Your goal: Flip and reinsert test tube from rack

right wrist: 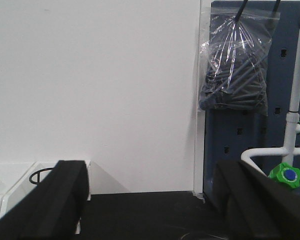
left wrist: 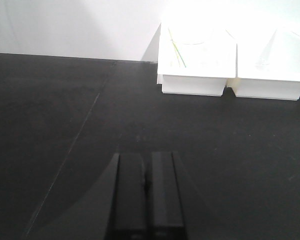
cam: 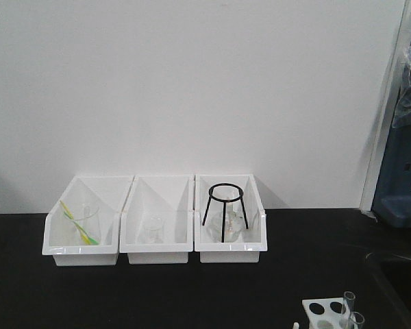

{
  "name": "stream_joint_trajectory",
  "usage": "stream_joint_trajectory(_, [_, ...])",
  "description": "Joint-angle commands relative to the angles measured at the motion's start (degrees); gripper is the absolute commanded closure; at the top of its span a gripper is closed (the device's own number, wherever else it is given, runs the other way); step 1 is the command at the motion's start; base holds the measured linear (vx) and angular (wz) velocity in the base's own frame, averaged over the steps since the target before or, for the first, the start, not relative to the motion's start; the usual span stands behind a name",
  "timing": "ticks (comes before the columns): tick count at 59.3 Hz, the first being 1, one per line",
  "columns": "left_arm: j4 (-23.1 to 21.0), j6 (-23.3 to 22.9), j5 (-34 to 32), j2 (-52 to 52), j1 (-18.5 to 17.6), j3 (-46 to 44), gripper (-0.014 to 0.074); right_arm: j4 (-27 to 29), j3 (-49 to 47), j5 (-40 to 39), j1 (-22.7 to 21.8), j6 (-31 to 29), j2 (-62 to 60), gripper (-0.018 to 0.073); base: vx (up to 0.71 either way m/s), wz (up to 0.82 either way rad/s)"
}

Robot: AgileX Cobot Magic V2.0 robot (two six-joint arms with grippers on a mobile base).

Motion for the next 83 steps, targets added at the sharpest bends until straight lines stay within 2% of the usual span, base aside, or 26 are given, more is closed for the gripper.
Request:
stream_joint_trajectory(1, [-0.26,-0.03,-4.54,-0.65,-0.39,0.12,0.0603,1.91,-1.90,-5.98,-0.37,1.33,0.78,-0.0066,0.00,0.00])
stream_joint_trajectory(6, [-0.26,-0.03,-4.54,-0.65,-0.39,0.12,0.0603,2.05,-0.50,-7.50,-0.37,1.33,2.26,-0.0050,0.00,0.00])
stream_joint_trajectory(14, [-0.26,-0.03,-4.54,-0.65,-0.39,0.12,0.0603,1.94,7.92,-16.10,1.41,2.72,6.28,-0.0001,0.00,0.00])
stream_joint_trajectory(25, [-0.26,-0.03,-4.54,-0.65,-0.39,0.12,0.0603,-2.92,19.10,-30.91,10.21,3.62,14.32,0.0045,0.00,0.00])
stream_joint_trajectory(30, [-0.26,-0.03,-4.54,-0.65,-0.39,0.12,0.0603,-4.70,20.76,-35.42,13.93,3.63,18.67,0.0046,0.00,0.00])
stream_joint_trajectory(36, [-0.26,-0.03,-4.54,-0.65,-0.39,0.12,0.0603,-5.79,21.03,-39.55,16.43,3.14,25.06,0.0046,0.00,0.00])
stream_joint_trajectory(54, [-0.26,-0.03,-4.54,-0.65,-0.39,0.12,0.0603,-5.22,20.93,-61.15,16.96,1.23,44.19,0.0046,0.00,0.00])
stream_joint_trajectory(63, [-0.26,-0.03,-4.54,-0.65,-0.39,0.12,0.0603,-0.66,20.93,-69.73,16.96,0.68,52.24,0.0046,0.00,0.00])
stream_joint_trajectory(78, [-0.26,-0.03,-4.54,-0.65,-0.39,0.12,0.0603,0.26,20.93,-77.15,16.96,0.56,59.85,0.0054,0.00,0.00])
stream_joint_trajectory(83, [-0.26,-0.03,-4.54,-0.65,-0.39,0.12,0.0603,-0.21,20.54,-77.24,16.96,0.43,60.91,0.0067,0.00,0.00])
